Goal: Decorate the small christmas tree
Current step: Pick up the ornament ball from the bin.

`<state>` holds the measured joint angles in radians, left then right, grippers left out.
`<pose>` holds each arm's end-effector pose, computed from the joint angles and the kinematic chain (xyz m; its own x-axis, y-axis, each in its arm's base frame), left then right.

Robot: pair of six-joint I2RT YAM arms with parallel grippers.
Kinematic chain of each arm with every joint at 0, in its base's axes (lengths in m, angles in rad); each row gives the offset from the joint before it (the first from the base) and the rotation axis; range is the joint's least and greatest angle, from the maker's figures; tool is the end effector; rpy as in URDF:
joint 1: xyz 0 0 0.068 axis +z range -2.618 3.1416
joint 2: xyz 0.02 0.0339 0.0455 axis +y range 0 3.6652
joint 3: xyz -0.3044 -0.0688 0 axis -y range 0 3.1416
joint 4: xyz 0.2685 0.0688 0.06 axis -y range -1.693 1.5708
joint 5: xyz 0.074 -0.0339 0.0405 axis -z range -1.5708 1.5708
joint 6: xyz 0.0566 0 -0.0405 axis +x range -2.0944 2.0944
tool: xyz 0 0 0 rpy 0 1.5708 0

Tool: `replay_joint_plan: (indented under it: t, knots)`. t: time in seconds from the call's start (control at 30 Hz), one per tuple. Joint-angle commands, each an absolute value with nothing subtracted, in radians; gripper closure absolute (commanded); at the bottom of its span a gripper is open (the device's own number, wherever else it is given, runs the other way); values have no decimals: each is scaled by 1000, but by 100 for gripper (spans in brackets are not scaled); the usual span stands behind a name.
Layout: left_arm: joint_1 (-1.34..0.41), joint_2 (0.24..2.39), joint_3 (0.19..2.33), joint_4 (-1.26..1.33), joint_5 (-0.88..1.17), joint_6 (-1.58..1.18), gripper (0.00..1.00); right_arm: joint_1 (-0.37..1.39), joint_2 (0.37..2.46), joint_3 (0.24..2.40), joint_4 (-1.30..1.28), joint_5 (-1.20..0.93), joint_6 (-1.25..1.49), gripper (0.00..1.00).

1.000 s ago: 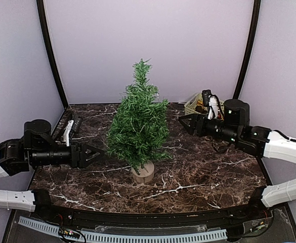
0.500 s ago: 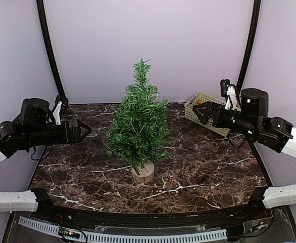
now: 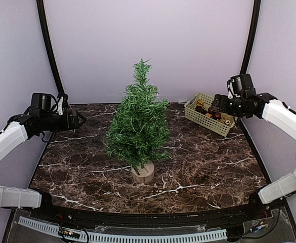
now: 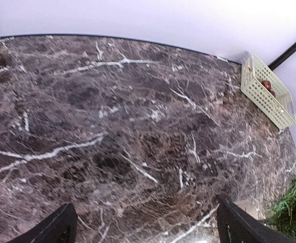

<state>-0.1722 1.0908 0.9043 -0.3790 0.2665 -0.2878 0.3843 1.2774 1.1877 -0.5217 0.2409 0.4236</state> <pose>0.2565 -0.0597 0.3238 -0.6153 -0.1709 -0.7695 0.2187 0.9009 -0.3750 0.2928 0.1038 0.3666 -0.5603 0.2040 -0.8028 0.0519 0.9759 0.2117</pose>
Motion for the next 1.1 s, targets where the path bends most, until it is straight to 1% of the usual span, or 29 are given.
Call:
replay_joint_plan:
  t: [0.0, 0.13, 0.23, 0.47, 0.6, 0.7, 0.87, 1.07]
  knots:
    - [-112, 1059, 889, -240, 218, -136, 1, 254, 1430, 1244, -457, 152, 346, 9]
    - [-110, 1039, 849, -212, 127, -41, 1, 170, 1604, 1323, -408, 124, 305, 15]
    - [-111, 1037, 834, -213, 81, -21, 1, 135, 1730, 1403, -373, 123, 283, 18]
    - [-111, 1064, 842, -232, 70, -6, 3, 79, 2020, 1618, -337, 122, 260, 22]
    - [-111, 1092, 858, -246, 82, -6, 6, 57, 2168, 1743, -353, 122, 247, 24]
    - [-111, 1098, 865, -250, 90, -6, 7, 51, 2239, 1801, -376, 134, 235, 26]
    - [-110, 1087, 860, -238, 90, -7, 7, 39, 2307, 1845, -369, 155, 221, 26]
    - [-111, 1097, 854, -216, 112, -46, 7, 24, 2365, 1871, -350, 116, 213, 27]
